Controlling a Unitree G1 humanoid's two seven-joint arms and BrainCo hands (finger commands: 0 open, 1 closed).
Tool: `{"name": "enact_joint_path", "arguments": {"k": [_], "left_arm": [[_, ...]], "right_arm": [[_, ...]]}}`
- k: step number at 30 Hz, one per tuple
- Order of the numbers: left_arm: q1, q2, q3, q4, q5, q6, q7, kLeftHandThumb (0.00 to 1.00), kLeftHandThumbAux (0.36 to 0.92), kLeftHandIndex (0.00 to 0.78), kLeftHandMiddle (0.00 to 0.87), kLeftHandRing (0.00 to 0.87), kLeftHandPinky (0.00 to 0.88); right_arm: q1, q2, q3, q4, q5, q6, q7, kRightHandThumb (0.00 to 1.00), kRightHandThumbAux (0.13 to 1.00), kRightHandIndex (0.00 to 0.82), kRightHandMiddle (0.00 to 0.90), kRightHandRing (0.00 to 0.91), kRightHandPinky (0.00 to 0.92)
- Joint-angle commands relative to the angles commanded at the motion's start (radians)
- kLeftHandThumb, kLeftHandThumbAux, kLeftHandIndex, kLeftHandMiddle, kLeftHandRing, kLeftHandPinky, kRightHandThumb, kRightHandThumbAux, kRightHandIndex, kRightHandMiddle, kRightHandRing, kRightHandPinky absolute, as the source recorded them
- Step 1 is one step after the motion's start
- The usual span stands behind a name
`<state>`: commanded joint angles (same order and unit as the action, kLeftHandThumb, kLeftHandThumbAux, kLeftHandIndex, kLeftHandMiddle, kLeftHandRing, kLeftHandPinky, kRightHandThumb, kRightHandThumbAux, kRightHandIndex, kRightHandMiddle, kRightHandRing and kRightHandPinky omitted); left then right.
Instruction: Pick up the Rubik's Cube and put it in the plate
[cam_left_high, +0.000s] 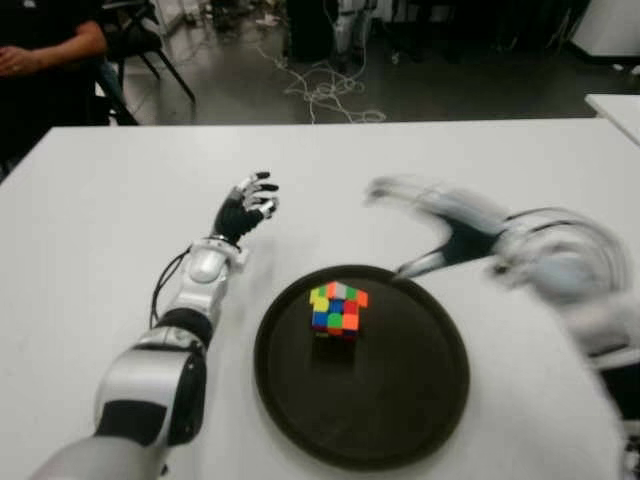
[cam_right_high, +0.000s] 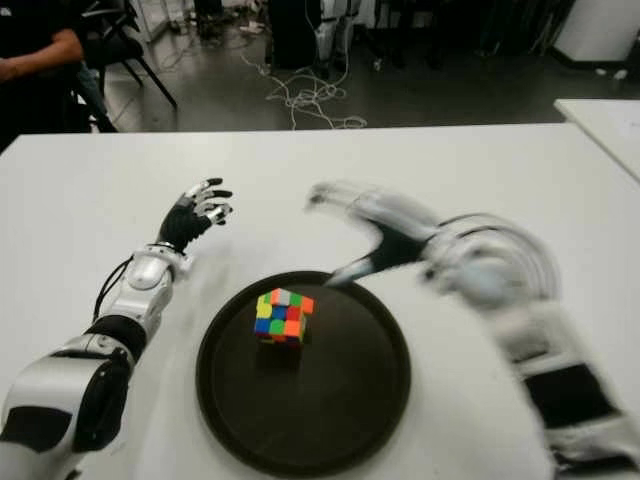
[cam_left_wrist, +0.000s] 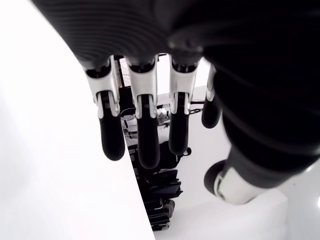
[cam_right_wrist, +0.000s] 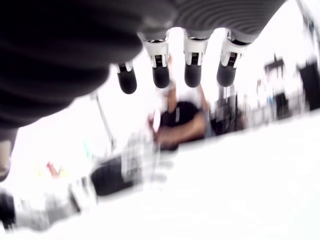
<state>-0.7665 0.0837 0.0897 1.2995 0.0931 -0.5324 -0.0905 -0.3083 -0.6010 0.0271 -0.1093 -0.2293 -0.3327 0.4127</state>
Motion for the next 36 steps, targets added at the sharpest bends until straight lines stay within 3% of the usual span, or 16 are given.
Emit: {"name": "enact_joint_path", "arguments": {"k": [5, 13, 15, 19, 22, 26, 29, 33, 36], "left_arm": [[0.0, 0.001, 0.003, 0.001, -0.002, 0.006, 0.005, 0.315, 0.7, 0.184, 0.28, 0.325, 0.371], [-0.004, 0.0, 0.003, 0.003, 0.0, 0.021, 0.014, 0.304, 0.693, 0.183, 0.28, 0.323, 0.363], [-0.005, 0.0, 0.002, 0.004, 0.001, 0.023, 0.015, 0.301, 0.693, 0.181, 0.279, 0.323, 0.363], [-0.007, 0.001, 0.0, 0.004, 0.004, 0.021, 0.02, 0.293, 0.696, 0.179, 0.277, 0.323, 0.363], [-0.007, 0.0, 0.002, 0.004, 0.003, 0.017, 0.019, 0.294, 0.708, 0.178, 0.275, 0.322, 0.363], [-0.008, -0.002, 0.005, 0.004, -0.002, 0.018, 0.017, 0.309, 0.712, 0.177, 0.272, 0.319, 0.364], [-0.008, -0.003, 0.006, 0.004, -0.002, 0.019, 0.018, 0.312, 0.714, 0.176, 0.273, 0.319, 0.367], [-0.008, -0.003, 0.007, 0.003, -0.003, 0.021, 0.022, 0.315, 0.716, 0.177, 0.273, 0.321, 0.37], [-0.006, -0.004, 0.007, 0.003, -0.002, 0.021, 0.023, 0.324, 0.714, 0.181, 0.275, 0.321, 0.373]], "right_arm": [[-0.005, -0.005, -0.05, 0.074, 0.065, 0.02, 0.002, 0.0, 0.347, 0.0, 0.0, 0.0, 0.0], [-0.004, 0.025, -0.08, 0.034, 0.111, 0.104, -0.018, 0.0, 0.327, 0.0, 0.0, 0.0, 0.0], [-0.014, 0.018, -0.093, 0.088, 0.123, 0.086, -0.017, 0.0, 0.328, 0.0, 0.0, 0.0, 0.0], [-0.028, 0.018, -0.112, 0.101, 0.145, 0.129, -0.018, 0.0, 0.334, 0.0, 0.0, 0.0, 0.0], [-0.067, 0.033, -0.11, 0.175, 0.138, 0.122, -0.042, 0.0, 0.345, 0.0, 0.0, 0.0, 0.0], [-0.058, 0.079, -0.086, 0.26, 0.088, 0.045, -0.12, 0.0, 0.36, 0.0, 0.0, 0.0, 0.0], [-0.089, 0.12, -0.062, 0.396, 0.061, -0.038, -0.183, 0.0, 0.382, 0.0, 0.0, 0.0, 0.0], [-0.206, 0.24, -0.025, 0.841, 0.01, -0.162, -0.354, 0.0, 0.461, 0.008, 0.05, 0.052, 0.067], [-0.232, 0.295, 0.005, 1.057, -0.042, -0.202, -0.486, 0.007, 0.574, 0.063, 0.142, 0.154, 0.182]]}}
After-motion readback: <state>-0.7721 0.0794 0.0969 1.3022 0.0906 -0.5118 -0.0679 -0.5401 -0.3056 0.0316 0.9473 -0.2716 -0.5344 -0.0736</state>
